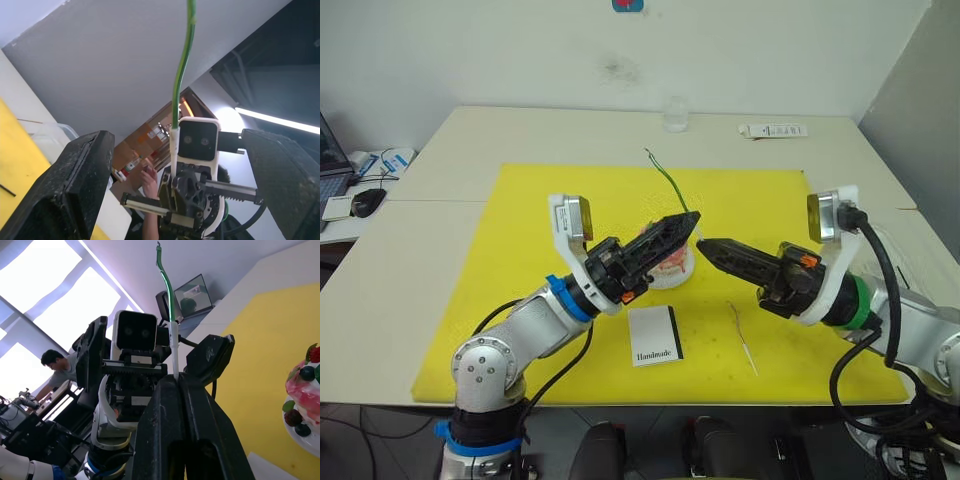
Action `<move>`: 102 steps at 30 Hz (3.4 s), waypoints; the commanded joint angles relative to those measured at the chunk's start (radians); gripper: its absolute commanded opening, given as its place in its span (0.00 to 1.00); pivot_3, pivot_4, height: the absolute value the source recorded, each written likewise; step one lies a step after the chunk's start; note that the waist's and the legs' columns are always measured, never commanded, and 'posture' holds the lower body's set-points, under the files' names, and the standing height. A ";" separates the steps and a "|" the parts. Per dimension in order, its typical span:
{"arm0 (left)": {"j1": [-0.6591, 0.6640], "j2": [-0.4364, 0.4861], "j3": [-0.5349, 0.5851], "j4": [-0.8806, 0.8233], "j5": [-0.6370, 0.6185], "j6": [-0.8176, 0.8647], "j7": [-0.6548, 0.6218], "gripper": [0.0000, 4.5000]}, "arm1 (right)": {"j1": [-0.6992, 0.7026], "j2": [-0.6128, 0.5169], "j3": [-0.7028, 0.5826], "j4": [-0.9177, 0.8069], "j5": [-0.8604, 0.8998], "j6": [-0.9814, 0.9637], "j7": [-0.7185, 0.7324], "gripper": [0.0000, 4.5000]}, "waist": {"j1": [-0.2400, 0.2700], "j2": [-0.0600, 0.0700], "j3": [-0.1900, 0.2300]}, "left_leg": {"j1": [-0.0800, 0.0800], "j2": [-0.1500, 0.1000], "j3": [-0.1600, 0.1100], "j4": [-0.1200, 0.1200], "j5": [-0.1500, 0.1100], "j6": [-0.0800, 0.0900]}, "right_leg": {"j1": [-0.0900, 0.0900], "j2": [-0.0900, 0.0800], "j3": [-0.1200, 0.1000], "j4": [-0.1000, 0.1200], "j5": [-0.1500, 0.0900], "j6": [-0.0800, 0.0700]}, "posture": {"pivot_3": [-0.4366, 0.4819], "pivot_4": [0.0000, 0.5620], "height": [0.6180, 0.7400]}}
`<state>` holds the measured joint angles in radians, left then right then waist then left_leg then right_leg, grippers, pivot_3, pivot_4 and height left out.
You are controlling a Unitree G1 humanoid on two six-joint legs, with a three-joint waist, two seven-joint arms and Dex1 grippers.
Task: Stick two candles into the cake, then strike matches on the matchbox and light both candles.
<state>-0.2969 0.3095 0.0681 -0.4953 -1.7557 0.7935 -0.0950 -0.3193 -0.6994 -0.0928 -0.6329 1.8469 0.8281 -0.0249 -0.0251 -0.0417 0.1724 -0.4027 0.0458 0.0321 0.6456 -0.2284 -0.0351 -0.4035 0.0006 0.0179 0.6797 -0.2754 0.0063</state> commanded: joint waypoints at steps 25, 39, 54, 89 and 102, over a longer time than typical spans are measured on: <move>-0.001 0.012 -0.029 0.019 -0.054 -0.006 -0.075 0.00 | 0.000 -0.041 0.046 -0.039 0.113 -0.074 -0.036 0.04 | 0.001 0.000 0.000 | 0.000 0.000 0.000 -0.001 0.000 0.000 | 0.000 0.000 0.000 -0.001 0.000 0.000 | 0.48 0.27 1.00; -0.114 0.258 0.046 0.018 0.495 -0.097 -0.263 0.00 | 0.006 -0.297 0.004 -0.080 -0.559 -0.060 0.369 1.00 | 0.002 0.000 0.000 | -0.001 0.000 0.000 -0.002 0.000 0.000 | -0.002 0.001 -0.001 -0.003 -0.001 -0.001 | 0.48 0.27 1.00; -0.120 0.284 -0.100 0.335 1.118 -0.443 -0.673 0.00 | -0.028 -0.222 0.149 -0.084 -1.036 -0.151 0.610 1.00 | 0.014 0.000 0.001 | -0.005 0.001 -0.001 -0.004 0.000 0.000 | -0.004 -0.002 -0.003 -0.007 -0.001 -0.002 | 0.48 0.27 1.00; -0.234 0.073 -0.032 0.561 1.211 -0.436 -0.720 0.00 | -0.043 -0.060 0.176 -0.160 -1.131 -0.009 0.564 1.00 | 0.020 0.000 0.001 | -0.007 0.001 -0.002 -0.001 0.000 0.000 | -0.006 0.000 -0.004 -0.003 -0.001 -0.001 | 0.48 0.27 1.00; -0.237 0.040 -0.024 0.588 1.222 -0.452 -0.729 0.00 | -0.034 -0.058 0.171 -0.166 -1.135 0.001 0.561 1.00 | 0.020 0.000 0.001 | -0.007 0.001 -0.002 0.000 0.000 0.000 | -0.006 0.000 -0.004 -0.002 -0.001 -0.001 | 0.48 0.27 1.00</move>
<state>-0.5145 0.3476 0.0298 0.1227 -0.5255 0.3444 -0.8147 -0.3470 -0.7617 0.0990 -0.7642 0.7191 0.8354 0.5408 -0.0055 -0.0415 0.1734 -0.4100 0.0469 0.0297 0.6454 -0.2286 -0.0348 -0.4092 0.0008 0.0138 0.6780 -0.2763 0.0049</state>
